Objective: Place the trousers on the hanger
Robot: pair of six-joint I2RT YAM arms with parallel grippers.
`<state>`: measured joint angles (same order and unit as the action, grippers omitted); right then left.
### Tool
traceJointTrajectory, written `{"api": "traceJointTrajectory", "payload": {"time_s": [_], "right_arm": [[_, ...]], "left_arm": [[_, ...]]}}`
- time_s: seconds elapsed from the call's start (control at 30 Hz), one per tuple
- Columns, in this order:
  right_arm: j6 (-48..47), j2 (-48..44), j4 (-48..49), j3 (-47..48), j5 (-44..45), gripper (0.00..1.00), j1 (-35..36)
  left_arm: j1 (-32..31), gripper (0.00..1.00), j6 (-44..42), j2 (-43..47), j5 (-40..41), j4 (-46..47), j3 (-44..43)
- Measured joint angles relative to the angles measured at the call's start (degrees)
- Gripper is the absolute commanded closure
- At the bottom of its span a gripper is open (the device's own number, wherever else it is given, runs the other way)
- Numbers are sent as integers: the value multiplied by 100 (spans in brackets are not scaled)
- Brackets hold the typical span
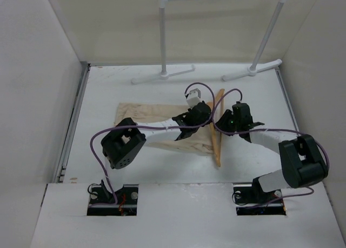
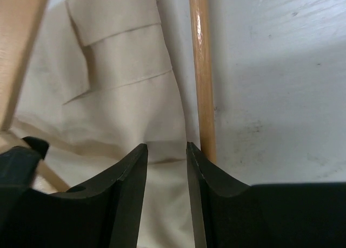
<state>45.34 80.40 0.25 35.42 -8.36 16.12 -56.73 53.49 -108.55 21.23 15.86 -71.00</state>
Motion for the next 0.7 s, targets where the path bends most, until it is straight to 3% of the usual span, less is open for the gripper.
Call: {"api": "traceJointTrajectory", "payload": {"time_s": [0.43,0.6,0.7], "right_arm": [[164,363,199,22,612,45,382],[306,483,247,13,584,77,444],[459,472,385,-52,378,86,387]], "left_arm": [[166,100,105,-4,-343,374,435],[225,100,162,-2,-455,671,619],[267,100,199,20,-511,817,728]]}}
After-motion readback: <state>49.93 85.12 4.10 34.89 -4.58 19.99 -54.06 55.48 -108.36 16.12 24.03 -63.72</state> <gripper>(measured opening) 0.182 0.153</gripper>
